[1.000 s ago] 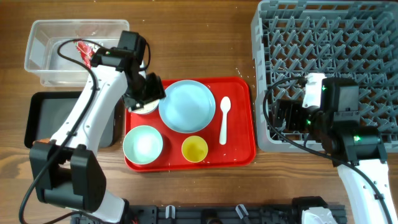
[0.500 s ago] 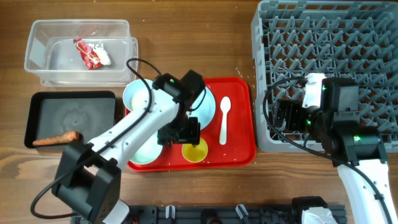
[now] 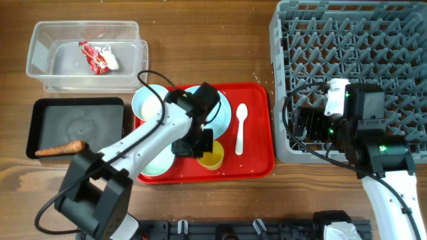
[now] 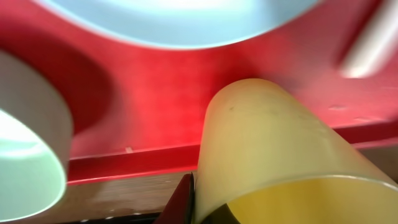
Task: Sort waste into correct bins and load items into the dishwasher rack
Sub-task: 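Hand the yellow cup from the left gripper to the right gripper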
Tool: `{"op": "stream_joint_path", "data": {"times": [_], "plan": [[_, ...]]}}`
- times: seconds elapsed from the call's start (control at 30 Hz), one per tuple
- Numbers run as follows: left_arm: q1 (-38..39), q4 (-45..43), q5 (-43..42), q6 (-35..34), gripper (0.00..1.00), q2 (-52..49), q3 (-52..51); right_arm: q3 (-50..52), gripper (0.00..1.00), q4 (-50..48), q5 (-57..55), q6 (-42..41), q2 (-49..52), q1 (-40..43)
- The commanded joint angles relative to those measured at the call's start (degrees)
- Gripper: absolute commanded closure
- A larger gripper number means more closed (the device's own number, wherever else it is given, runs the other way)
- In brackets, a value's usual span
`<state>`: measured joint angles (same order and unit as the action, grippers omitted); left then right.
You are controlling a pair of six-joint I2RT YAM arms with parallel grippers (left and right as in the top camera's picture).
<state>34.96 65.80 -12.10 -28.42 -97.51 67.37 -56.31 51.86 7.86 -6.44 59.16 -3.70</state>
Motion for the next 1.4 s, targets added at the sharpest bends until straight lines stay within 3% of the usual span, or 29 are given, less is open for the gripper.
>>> {"op": "stream_joint_path", "data": {"times": [0.0, 0.07, 0.13, 0.23, 0.3, 0.47, 0.7, 0.83, 1.0, 1.37], "plan": [[-3.54, -0.96, -9.9, 5.97, 0.96, 4.24, 6.43, -1.09, 0.0, -0.17, -9.49, -6.6, -0.11, -0.07], [-7.21, -8.35, -14.82, 5.95, 0.96, 5.31, 7.76, -1.09, 0.0, -1.33, -14.32, -10.43, 0.02, -0.07], [-11.02, -20.37, -24.33, 3.48, 0.96, 4.85, 7.74, -1.09, 0.0, -5.27, -10.62, -10.23, 1.22, -0.07], [-13.11, -33.94, -37.0, -0.44, 0.96, 3.08, 7.74, -1.09, 0.0, -11.52, 5.53, -4.04, 4.96, -0.07], [-13.29, -39.12, -43.41, -0.83, 0.96, 1.88, 7.74, -1.09, 0.0, -16.0, 23.78, 4.07, 8.68, -0.07], [-13.44, -39.95, -45.77, -0.81, 0.96, 1.49, 7.74, -1.09, 0.0, -22.64, 46.07, 13.25, 14.08, -0.09], [-13.49, -41.9, -55.65, -1.01, 0.96, 1.49, 7.74, -1.09, 0.0, -28.33, 57.92, 24.76, 17.59, -0.09], [-13.49, -42.05, -61.18, -1.03, 0.96, 1.49, 7.74, -1.09, 0.01, -30.91, 59.84, 30.49, 17.94, -0.09], [-13.51, -42.07, -61.53, -0.98, 0.96, 1.49, 7.74, -1.09, 0.07, -33.2, 63.19, 35.43, 17.94, -0.07], [-14.01, -43.43, -54.23, -4.07, 0.96, 1.49, 7.74, -1.11, 0.07, -35.36, 69.02, 39.6, 17.88, -0.07]]}}
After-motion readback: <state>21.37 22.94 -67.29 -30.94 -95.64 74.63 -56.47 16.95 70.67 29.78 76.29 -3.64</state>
